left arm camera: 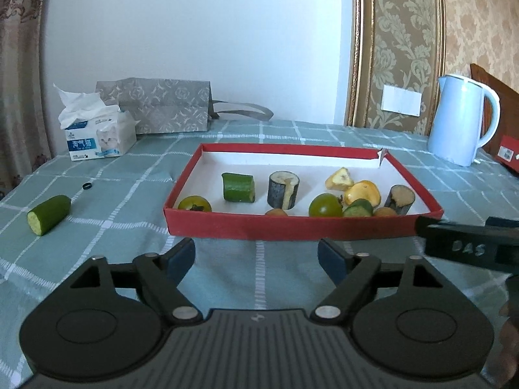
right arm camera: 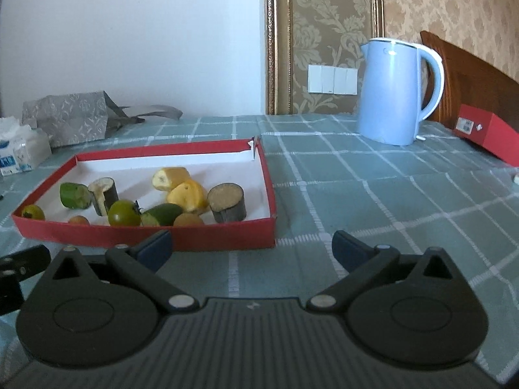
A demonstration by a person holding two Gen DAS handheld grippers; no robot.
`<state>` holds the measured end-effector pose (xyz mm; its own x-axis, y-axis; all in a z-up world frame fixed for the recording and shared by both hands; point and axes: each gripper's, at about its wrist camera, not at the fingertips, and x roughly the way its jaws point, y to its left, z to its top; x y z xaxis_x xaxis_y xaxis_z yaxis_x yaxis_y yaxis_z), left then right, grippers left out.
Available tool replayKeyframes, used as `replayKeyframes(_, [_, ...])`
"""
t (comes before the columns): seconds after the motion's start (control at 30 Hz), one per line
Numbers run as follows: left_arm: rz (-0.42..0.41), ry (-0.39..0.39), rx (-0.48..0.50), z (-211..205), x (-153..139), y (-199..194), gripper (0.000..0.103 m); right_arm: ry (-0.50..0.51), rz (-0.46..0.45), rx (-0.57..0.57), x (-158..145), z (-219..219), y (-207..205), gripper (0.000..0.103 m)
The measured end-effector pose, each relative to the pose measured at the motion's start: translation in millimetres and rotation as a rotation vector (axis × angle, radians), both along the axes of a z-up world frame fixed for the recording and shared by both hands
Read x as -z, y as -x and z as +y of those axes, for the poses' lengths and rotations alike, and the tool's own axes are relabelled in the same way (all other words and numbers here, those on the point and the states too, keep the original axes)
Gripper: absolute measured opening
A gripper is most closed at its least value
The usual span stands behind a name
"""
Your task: Organize fruits
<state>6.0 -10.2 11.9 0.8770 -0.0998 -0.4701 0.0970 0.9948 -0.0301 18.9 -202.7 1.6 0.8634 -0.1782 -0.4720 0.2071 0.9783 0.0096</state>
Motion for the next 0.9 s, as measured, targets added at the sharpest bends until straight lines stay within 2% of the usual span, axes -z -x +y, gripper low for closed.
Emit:
replayKeyframes(0.13, [0.002, 0.035, -0.008, 0, -5, 4, 0.086, -0.003, 0.005, 0.024, -1, 4, -1, 0.103])
replayKeyframes(0.43, [0.016, 0.056, -0.013, 0, -9, 8, 0.087, 0.026, 0.047, 0.025, 3, 19, -7, 0.103])
replayKeyframes(0.6, [-0.013, 0.011, -0.016, -6, -11, 13, 0.095, 0.027, 0.038, 0.008, 3, 26, -5, 0.103])
replayKeyframes(0.9, [-0.044, -0.039, -0.032, -12, -13, 15, 0.095, 0.017, 0.039, -0.001, 3, 27, -5, 0.103])
